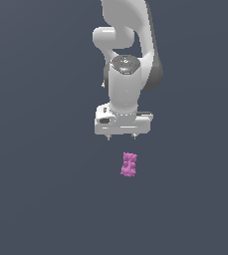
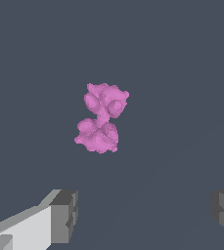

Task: Pick up the object and move it to a goal position.

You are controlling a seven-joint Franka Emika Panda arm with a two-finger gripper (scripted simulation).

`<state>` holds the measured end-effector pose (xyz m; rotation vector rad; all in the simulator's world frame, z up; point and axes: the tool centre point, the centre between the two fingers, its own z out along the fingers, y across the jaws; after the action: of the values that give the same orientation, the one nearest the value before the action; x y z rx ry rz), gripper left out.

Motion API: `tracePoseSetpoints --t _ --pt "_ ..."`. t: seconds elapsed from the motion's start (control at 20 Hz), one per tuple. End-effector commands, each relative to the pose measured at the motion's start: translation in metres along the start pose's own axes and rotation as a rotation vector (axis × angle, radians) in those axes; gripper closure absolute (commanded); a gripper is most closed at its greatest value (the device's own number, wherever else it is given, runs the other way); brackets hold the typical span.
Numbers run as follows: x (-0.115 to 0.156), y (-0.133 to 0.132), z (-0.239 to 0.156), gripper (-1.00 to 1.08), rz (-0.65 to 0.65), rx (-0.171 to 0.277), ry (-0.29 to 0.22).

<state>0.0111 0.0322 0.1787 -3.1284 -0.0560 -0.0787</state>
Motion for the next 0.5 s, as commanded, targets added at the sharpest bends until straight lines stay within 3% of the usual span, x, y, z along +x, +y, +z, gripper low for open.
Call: tracePoseSetpoints --t 0.0,0.45 --pt "0.0 0.0 0.0 -0.92 0.0 0.0 0.0" --pt "0.008 -0.04 -0.005 -0.92 -0.043 0.026 0.024"
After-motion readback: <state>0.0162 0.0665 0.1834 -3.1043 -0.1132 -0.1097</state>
